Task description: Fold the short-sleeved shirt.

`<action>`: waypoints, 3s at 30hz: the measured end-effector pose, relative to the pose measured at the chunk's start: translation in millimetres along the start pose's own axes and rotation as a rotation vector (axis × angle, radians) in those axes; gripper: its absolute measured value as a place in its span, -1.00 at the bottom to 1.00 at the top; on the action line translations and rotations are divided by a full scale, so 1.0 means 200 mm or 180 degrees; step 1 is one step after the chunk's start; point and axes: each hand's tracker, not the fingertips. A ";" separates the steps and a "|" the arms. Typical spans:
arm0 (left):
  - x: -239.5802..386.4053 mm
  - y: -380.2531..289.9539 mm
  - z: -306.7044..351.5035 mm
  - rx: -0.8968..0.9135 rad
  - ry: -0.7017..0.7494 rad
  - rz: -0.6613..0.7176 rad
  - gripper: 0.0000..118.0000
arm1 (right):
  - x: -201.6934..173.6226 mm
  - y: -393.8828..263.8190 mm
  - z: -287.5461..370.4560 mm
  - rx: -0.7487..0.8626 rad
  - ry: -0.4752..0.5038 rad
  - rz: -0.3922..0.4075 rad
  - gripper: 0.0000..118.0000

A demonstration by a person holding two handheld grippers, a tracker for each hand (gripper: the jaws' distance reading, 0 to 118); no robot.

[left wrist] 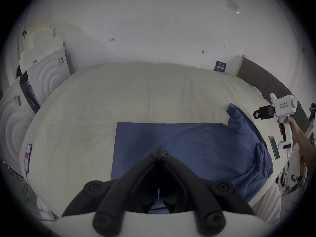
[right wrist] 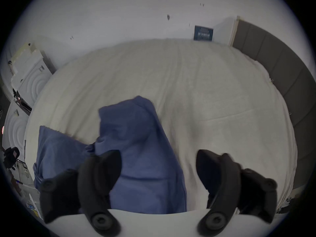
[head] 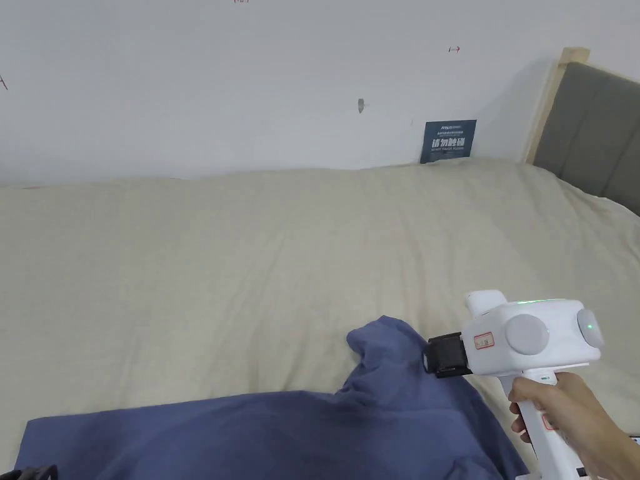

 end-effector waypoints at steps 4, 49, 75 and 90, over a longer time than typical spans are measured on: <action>0.00 0.00 -0.04 -0.0106 0.0109 -0.0011 -1.00 | 0.03 0.04 -0.15 -0.0099 -0.0085 -0.0085 0.68; -0.28 0.30 -0.82 -0.0760 0.0347 -0.0062 0.76 | -0.10 -0.03 0.16 0.0124 -0.0008 0.0197 -0.86; -0.27 0.31 -0.74 -0.0799 0.0093 0.0264 -0.91 | -0.04 0.00 0.26 0.0219 0.0170 0.0052 -0.86; -0.29 0.09 0.19 -0.0186 -0.0001 0.0179 -0.91 | 0.02 -0.42 0.88 0.0463 0.0242 0.0172 -0.86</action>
